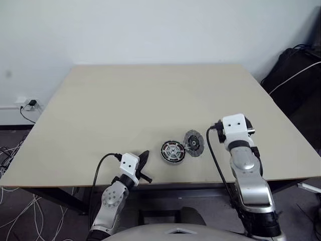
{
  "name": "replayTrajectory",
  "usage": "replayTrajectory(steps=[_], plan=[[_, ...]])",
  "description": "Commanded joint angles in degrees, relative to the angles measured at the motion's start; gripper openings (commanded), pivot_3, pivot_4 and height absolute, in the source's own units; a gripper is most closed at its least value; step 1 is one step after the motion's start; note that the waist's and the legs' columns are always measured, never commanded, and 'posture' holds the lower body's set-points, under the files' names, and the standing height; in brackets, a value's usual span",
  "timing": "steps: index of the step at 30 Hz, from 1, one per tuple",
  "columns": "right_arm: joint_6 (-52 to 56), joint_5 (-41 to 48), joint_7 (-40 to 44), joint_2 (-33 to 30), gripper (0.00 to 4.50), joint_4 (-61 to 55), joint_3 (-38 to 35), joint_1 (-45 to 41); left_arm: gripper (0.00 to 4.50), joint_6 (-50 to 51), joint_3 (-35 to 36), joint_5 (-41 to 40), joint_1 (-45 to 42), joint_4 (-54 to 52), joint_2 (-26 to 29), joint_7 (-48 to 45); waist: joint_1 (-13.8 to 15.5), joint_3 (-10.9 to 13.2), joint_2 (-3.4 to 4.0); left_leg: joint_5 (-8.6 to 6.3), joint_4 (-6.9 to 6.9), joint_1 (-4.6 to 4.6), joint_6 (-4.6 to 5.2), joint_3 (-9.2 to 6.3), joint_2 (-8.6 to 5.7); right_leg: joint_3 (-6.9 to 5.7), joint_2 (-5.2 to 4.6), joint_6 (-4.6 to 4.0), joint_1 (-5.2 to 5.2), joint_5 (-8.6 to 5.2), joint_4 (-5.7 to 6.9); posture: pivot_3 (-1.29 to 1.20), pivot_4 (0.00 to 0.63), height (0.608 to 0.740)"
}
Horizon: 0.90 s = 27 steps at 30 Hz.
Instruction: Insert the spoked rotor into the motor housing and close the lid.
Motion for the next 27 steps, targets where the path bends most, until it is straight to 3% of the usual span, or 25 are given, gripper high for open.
replayTrajectory(steps=[1, 9, 17, 27], plan=[[4.39, 0.03, 4.03, -1.02, 3.67, -2.84, 2.37, 0.41, 0.0, -1.02, 0.07, -0.45, -0.35, -0.68, 0.03, -0.41, -0.03, 0.0, 0.03, 0.0, 0.0, -0.01, 0.0, -0.01, 0.0, -0.01, 0.0, 0.0, -0.01, 0.0, 0.01, 0.0, 0.0, 0.74], [-0.32, 6.42, 8.54, 3.86, 3.67, -3.15, 2.74, -0.13, 0.0, -0.58, -0.29, -0.05, 0.34, -1.62, -0.49, 0.05, 0.01, 0.03, -0.02, 0.0, 0.01, -0.01, -0.01, -0.06, 0.02, -0.13, -0.01, 0.03, 0.0, -0.01, 0.02, 0.0, 0.0, 0.74], [6.19, 21.53, 20.58, 5.19, 3.67, -7.3, 2.22, -1.18, 0.0, -0.31, 0.24, 0.07, 0.64, -2.12, -0.32, 0.67, 0.0, 0.07, -0.09, 0.0, 0.02, -0.02, 0.0, -0.08, 0.03, -0.15, -0.01, 0.03, 0.02, -0.01, 0.01, 0.0, 0.0, 0.74], [4.8, 22.41, 17.87, 7.86, 3.67, -0.27, 5.2, -3.49, 0.0, 0.18, 0.16, 0.2, 0.68, -3.25, -0.05, 1.43, 0.08, 0.06, -0.1, -0.01, 0.01, -0.02, -0.01, -0.09, 0.02, -0.37, -0.18, 0.02, 0.02, 0.0, 0.01, 0.0, 0.0, 0.74]])
